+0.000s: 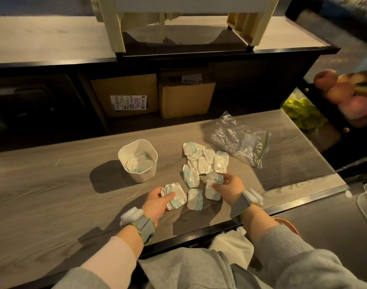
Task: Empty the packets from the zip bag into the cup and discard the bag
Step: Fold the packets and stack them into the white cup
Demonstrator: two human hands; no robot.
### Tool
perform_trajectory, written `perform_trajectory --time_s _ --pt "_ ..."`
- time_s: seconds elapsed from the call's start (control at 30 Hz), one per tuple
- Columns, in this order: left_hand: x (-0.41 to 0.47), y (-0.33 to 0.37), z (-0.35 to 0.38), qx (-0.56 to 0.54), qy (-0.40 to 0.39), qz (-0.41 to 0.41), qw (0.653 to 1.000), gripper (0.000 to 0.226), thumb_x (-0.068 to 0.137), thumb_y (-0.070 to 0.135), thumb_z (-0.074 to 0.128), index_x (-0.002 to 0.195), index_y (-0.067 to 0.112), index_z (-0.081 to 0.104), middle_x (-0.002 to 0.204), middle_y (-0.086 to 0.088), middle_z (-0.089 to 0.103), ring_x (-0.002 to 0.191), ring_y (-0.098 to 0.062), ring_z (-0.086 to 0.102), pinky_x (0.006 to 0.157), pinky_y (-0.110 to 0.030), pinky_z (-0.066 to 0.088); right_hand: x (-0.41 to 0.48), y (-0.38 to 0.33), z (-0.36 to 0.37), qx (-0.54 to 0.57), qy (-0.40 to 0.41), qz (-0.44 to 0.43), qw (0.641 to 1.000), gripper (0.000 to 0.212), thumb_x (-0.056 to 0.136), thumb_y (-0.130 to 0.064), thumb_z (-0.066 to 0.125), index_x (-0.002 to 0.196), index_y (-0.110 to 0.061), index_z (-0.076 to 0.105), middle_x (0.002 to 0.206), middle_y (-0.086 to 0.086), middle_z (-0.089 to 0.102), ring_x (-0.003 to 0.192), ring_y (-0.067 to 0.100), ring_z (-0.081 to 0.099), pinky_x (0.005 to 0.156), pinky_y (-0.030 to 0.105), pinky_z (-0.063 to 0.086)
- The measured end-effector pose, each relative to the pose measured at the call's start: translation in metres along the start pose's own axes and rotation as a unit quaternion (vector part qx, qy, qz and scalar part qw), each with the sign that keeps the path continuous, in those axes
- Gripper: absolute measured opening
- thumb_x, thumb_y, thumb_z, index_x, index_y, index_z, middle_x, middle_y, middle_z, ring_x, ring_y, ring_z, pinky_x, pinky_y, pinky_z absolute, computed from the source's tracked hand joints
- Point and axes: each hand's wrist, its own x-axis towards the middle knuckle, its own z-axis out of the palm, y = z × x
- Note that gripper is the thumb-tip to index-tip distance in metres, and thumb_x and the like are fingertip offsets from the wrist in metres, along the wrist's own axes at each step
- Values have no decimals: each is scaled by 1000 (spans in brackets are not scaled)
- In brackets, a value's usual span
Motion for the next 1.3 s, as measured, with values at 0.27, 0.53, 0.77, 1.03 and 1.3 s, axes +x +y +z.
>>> perform_trajectory --time_s 0.27,0.53,0.77,1.03,1.3 --pt "-2 2 1 2 -1 -9 1000 18 88 7 63 106 9 62 98 -14 67 91 -28 63 92 -46 50 -27 -17 14 215 -163 156 950 18 82 -11 73 96 -3 65 93 15 67 80 24 65 62 28 59" --pt "-7 -3 1 91 -2 -2 996 28 86 9 67 114 6 62 111 -21 68 102 -35 65 94 -49 52 -28 -9 45 -145 -44 57 987 25 76 -36 67 72 -17 51 66 -1 52 64 20 52 55 25 37" --pt "-9 0 0 132 20 25 991 27 84 17 69 110 14 63 109 -11 68 101 -29 64 95 -45 51 -29 -6 44 -61 -44 60 995 28 67 -27 73 72 -21 46 72 0 53 61 14 48 47 25 31" --pt "-6 6 -5 92 38 39 994 25 87 12 66 111 12 62 100 -10 67 92 -26 63 90 -41 51 -35 -12 33 329 -169 96 924 24 78 4 70 88 -8 52 86 13 62 78 25 64 68 35 55" --pt "-9 11 2 50 0 33 998 22 87 1 60 102 16 65 110 -20 67 104 -34 63 96 -49 51 -38 -19 26 458 -289 95 835 24 88 9 56 103 -9 54 88 14 69 78 25 69 68 38 58"
